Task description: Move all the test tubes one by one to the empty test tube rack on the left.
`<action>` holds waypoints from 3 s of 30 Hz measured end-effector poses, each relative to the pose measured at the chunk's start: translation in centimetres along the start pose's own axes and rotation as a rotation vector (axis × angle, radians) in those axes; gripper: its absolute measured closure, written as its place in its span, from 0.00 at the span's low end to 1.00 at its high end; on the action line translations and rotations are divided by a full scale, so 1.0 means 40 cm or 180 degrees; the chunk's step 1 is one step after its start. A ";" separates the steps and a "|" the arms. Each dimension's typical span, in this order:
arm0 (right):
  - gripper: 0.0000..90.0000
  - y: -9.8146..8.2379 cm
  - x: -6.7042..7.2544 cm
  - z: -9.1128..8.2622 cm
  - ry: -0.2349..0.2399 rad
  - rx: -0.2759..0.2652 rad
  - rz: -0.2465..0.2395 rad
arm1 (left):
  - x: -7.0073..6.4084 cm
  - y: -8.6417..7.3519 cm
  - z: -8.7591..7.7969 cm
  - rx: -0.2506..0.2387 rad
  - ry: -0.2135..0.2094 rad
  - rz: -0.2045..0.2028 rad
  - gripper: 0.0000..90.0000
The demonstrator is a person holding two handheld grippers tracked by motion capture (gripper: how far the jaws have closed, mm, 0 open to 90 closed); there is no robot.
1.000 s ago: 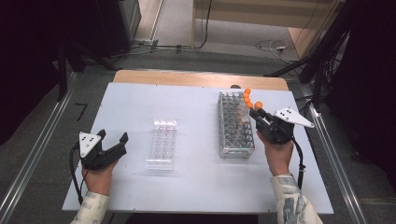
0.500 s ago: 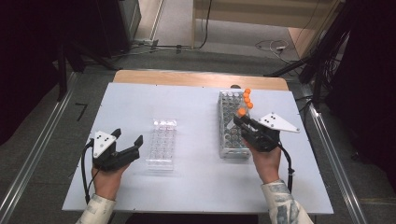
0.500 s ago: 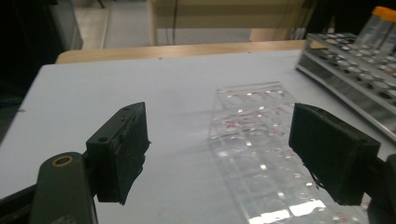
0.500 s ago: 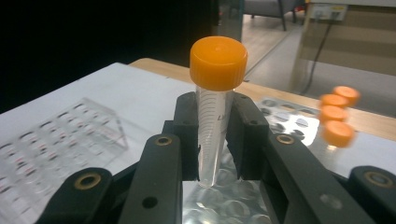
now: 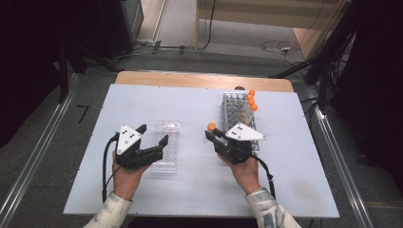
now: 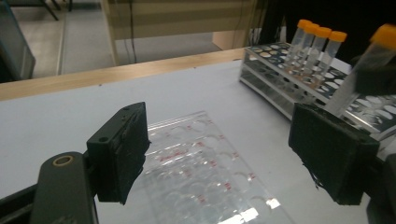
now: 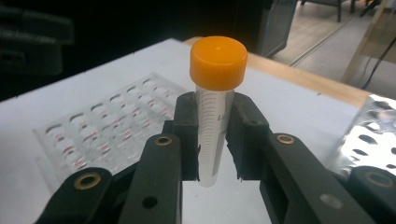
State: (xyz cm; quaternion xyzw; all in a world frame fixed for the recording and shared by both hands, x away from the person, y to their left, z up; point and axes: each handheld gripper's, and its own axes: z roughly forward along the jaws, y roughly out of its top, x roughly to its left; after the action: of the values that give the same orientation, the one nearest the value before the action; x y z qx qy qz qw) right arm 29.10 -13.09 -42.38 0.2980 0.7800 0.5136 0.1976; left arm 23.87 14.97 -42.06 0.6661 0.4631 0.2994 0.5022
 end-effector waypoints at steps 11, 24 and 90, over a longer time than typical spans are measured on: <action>0.80 -0.018 0.044 0.050 0.0117 0.0149 -0.0091 | -0.103 0.047 0.059 -0.0060 -0.0436 0.0201 0.33; 0.80 -0.021 0.056 0.054 0.0190 0.0158 -0.0123 | -0.131 0.038 0.110 0.0080 -0.0791 0.0264 0.59; 0.29 -0.037 -0.008 -0.015 0.0074 0.0266 0.0226 | 0.123 0.116 0.104 -0.0113 0.0088 -0.0027 0.78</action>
State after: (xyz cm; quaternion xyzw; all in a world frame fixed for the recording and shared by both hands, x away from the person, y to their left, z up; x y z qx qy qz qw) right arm 28.57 -14.15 -43.51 0.3274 0.7920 0.4907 0.1575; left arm 30.84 17.55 -39.31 0.6508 0.4675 0.3147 0.5088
